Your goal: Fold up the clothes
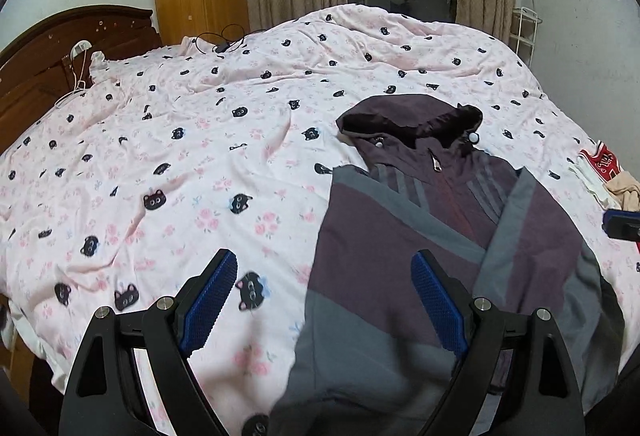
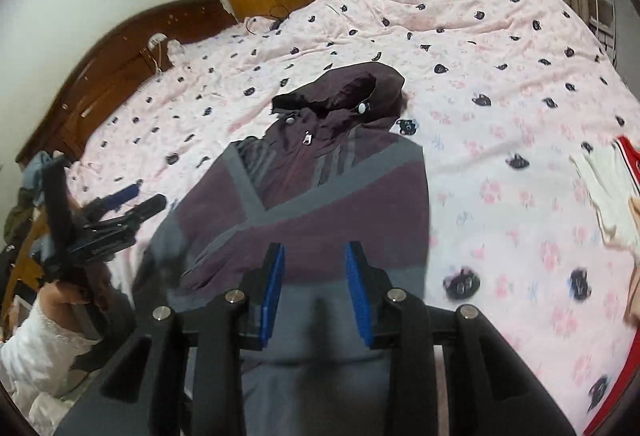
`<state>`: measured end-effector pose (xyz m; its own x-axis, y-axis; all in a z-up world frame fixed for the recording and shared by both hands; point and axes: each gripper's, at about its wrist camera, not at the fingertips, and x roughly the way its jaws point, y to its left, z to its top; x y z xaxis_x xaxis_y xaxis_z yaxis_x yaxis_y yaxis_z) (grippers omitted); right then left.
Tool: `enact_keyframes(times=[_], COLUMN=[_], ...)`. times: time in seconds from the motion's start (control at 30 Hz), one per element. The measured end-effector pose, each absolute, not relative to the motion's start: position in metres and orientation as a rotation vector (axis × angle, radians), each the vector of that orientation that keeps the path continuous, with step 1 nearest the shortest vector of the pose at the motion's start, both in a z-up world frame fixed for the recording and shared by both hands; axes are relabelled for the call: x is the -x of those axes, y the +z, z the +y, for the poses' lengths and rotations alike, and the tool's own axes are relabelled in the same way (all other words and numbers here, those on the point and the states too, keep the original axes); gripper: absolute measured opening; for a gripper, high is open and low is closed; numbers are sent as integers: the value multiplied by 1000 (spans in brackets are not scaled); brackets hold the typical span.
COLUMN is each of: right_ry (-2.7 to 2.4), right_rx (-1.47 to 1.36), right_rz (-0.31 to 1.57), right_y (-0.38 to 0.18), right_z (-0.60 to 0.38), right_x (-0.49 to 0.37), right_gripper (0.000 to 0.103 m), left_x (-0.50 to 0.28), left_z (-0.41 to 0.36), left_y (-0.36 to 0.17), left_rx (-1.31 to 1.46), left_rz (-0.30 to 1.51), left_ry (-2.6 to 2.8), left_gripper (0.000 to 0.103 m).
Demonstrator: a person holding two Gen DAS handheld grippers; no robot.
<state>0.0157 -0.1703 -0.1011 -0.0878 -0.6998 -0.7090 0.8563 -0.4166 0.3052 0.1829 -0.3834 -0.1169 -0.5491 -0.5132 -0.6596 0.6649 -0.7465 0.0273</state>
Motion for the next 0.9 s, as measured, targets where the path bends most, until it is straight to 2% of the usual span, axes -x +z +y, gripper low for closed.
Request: enact_keyframes(times=[0.1,0.17,0.3,0.47,0.63,0.73,0.9], right_ry=[-1738,-1739,-1699,-1749,-1964,-2026,-2083], right_rx=[-1010,-1021,-1064,-1102,-1044,-994,-967], right_rz=[230,227,188,178,367,476,632], right_y=[-101,-101,-97,-93,-92,-97,-115], right_z=[-190,-200,-217,-241,-285,-318,-367], right_x=[-3,7,34,77,100,103,113], right_gripper=[34,41,43,50,50,56,56], left_x=[-177,-172,-155,-123,-79,-55,-30], left_z=[-394,-402,-429,-472,-505,-518,-529], left_y=[-115,-112,-102,-91,-107,-126,-145], left_rx=[-877,-880,-892,-899,-945,-1008,-1039], left_rz=[304,306,328,281,229,253,290], left_ry=[-2287,-2299,-2346,-2335,-2279,-2262,-2244], left_gripper=[86,86,86,86,86,86,86])
